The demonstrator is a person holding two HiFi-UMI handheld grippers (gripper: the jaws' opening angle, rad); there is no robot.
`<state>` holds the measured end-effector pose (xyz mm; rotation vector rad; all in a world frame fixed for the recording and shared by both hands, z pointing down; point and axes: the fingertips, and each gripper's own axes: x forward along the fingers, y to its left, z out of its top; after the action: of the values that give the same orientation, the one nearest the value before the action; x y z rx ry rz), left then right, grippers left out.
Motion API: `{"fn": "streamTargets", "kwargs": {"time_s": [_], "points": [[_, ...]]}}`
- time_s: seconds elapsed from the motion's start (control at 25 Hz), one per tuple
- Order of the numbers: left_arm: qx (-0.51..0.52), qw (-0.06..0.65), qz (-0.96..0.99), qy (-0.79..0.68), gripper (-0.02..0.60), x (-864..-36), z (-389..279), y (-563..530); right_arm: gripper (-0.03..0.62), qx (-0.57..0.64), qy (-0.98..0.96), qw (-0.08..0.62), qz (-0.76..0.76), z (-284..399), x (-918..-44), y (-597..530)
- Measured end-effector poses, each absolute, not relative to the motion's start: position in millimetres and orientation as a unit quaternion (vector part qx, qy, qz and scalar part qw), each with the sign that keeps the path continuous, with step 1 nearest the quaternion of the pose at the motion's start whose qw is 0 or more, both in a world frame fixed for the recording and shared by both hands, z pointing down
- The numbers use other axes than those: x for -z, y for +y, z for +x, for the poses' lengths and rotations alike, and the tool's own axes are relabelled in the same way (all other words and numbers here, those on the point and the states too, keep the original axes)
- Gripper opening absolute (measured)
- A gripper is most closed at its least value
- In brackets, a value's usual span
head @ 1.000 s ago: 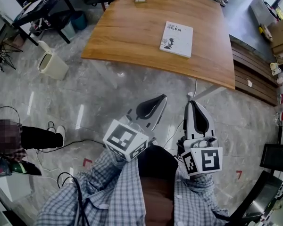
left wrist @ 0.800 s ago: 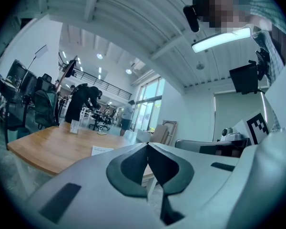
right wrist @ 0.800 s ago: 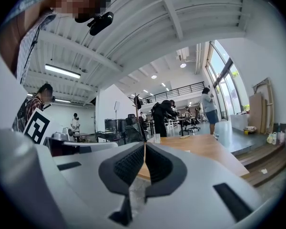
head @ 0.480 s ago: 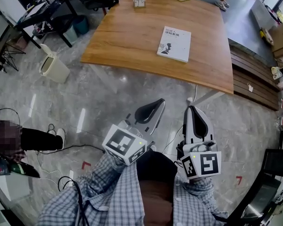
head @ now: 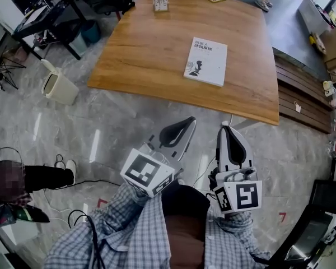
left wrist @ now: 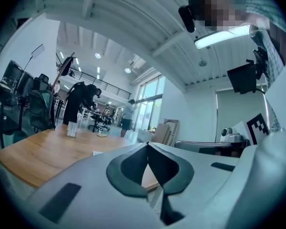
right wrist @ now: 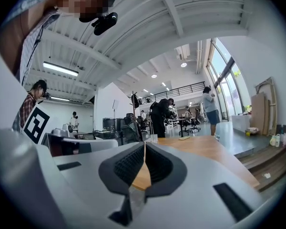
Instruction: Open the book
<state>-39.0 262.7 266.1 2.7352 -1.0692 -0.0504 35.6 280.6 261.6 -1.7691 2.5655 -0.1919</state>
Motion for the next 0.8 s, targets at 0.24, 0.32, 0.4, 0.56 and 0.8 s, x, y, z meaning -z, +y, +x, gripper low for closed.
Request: {"fn": "streamTargets", "kwargs": {"time_s": [0.24, 0.32, 0.4, 0.56, 0.8], "points": [[0.017, 0.100, 0.929, -0.355, 0.008, -265, -47, 195, 0.023, 0.058, 0.818, 0.010, -0.572, 29, -257, 214], [0.019, 0.098, 0.931, -0.350, 0.008, -262, -49, 173, 0.023, 0.055, 0.813, 0.010, -0.579, 28, -254, 193], [0.022, 0.098, 0.933, -0.345, 0.008, -259, -51, 151, 0.023, 0.054, 0.807, 0.009, -0.587, 28, -250, 174], [0.026, 0.097, 0.937, -0.335, 0.008, -256, -53, 116, 0.023, 0.047, 0.798, 0.006, -0.601, 31, -247, 143], [0.028, 0.108, 0.939, -0.326, 0.008, -261, -49, 84, 0.023, 0.043, 0.794, -0.002, -0.607, 32, -245, 113]]}}
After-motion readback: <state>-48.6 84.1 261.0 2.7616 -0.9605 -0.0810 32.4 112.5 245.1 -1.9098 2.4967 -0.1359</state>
